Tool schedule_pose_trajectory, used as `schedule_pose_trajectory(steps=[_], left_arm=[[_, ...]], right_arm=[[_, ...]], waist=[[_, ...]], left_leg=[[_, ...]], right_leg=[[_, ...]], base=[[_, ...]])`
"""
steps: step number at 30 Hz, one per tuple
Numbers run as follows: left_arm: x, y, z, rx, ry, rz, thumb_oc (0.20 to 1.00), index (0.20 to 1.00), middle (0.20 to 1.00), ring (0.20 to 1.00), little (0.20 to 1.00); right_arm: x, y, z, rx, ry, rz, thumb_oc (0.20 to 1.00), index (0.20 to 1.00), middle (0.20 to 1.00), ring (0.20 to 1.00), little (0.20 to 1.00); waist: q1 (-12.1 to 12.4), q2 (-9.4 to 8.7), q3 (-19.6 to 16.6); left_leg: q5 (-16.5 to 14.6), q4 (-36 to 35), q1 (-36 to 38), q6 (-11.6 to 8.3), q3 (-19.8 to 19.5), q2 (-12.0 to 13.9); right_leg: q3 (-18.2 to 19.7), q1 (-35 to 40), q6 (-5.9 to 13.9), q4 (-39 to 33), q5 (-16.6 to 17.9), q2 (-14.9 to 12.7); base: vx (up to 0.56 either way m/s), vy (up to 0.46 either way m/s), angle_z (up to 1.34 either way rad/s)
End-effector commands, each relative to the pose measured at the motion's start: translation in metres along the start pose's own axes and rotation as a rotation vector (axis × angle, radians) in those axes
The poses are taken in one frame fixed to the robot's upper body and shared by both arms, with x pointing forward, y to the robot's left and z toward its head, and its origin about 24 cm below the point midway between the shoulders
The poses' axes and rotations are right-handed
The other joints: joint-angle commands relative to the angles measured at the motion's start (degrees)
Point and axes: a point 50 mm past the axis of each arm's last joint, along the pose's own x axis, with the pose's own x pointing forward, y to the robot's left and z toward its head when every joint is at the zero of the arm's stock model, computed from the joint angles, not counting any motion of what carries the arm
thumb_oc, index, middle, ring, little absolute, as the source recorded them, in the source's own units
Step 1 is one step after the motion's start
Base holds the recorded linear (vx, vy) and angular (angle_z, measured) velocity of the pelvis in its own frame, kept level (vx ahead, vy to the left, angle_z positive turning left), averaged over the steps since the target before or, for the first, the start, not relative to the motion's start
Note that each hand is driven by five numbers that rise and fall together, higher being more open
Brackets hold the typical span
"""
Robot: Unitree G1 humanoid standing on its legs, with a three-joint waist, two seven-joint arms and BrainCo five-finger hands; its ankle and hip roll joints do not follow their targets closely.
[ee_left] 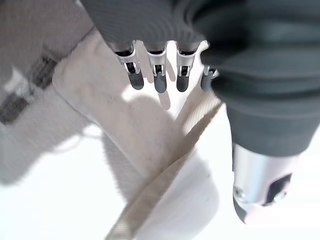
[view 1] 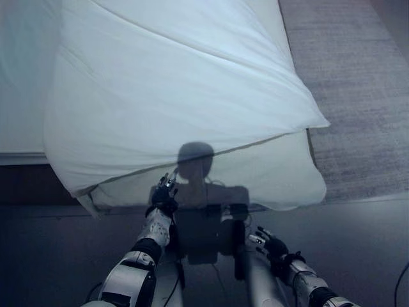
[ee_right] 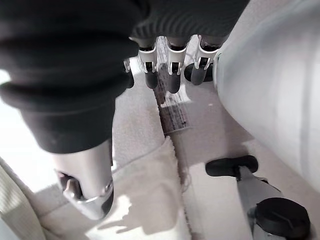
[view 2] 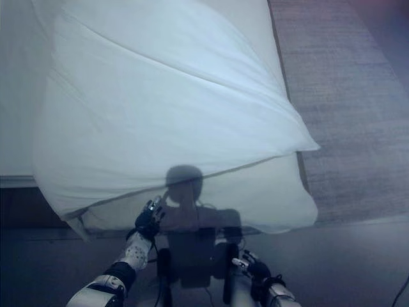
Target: Make the bed
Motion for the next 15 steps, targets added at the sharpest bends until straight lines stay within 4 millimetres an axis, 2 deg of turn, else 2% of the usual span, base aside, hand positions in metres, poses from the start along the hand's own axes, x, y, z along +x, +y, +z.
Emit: schedule_pose_trajectory(steps=[1, 3, 4, 7, 10, 15], left_arm=[[0.005, -0.024, 0.008, -0.1, -0.058, -0.068, 1.0, 1.0, 1.0, 1.0, 1.0], [0.009, -0.035, 0.025, -0.18, -0.111, -0.092, 1.0, 1.0, 1.0, 1.0, 1.0], [0.01, -0.035, 0.025, -0.18, -0.112, -0.092, 1.0, 1.0, 1.0, 1.0, 1.0], [0.017, -0.05, 0.052, -0.274, -0.179, -0.098, 1.0, 1.0, 1.0, 1.0, 1.0], [0.02, -0.054, 0.058, -0.292, -0.186, -0.088, 1.0, 1.0, 1.0, 1.0, 1.0], [0.026, -0.072, 0.084, -0.339, -0.231, -0.089, 1.0, 1.0, 1.0, 1.0, 1.0]], right_arm=[[-0.007, -0.004, -0.003, 0.011, -0.029, -0.001, 1.0, 1.0, 1.0, 1.0, 1.0], [-0.005, 0.0, 0.006, 0.024, -0.067, 0.012, 1.0, 1.0, 1.0, 1.0, 1.0], [-0.005, 0.0, 0.006, 0.024, -0.068, 0.012, 1.0, 1.0, 1.0, 1.0, 1.0], [-0.005, 0.005, 0.009, 0.038, -0.088, 0.028, 1.0, 1.0, 1.0, 1.0, 1.0], [-0.005, 0.004, 0.011, 0.037, -0.094, 0.022, 1.0, 1.0, 1.0, 1.0, 1.0], [-0.006, 0.006, 0.011, 0.027, -0.094, 0.026, 1.0, 1.0, 1.0, 1.0, 1.0]], waist=[[-1.0, -0.47, -2.2], [-1.5, -0.92, -1.7], [-1.5, -0.9, -1.8], [-2.5, -1.21, -2.0], [-3.1, -1.18, -2.3], [-4.1, -1.13, -3.4]], left_leg=[[-1.0, 5.1, -5.7, 1.21, -0.1, -1.0], [-2.4, 8.3, -8.7, 1.41, -0.4, -0.7], [-2.5, 8.6, -9.0, 1.41, -0.5, -0.7], [-3.3, 11.0, -12.4, 1.21, -0.8, -0.5], [-3.3, 11.1, -13.5, 1.08, -1.0, -0.4], [-3.3, 11.5, -15.4, 0.66, -1.0, 0.1]], right_leg=[[-0.4, -3.3, 1.54, 2.0, -0.6, 1.0], [-0.3, -6.1, 1.34, 4.3, -1.1, 1.1], [-0.3, -6.3, 1.34, 4.4, -1.2, 1.1], [0.0, -9.3, 1.24, 6.0, -1.5, 1.2], [0.0, -10.5, 1.23, 6.1, -1.5, 1.3], [0.3, -12.5, 1.0, 5.7, -1.2, 1.8]], base=[[-0.04, 0.01, -0.05], [0.0, 0.0, 0.0], [-0.02, -0.011, -0.04], [-0.01, -0.008, -0.04], [0.0, 0.0, 0.0], [0.01, -0.002, -0.03]])
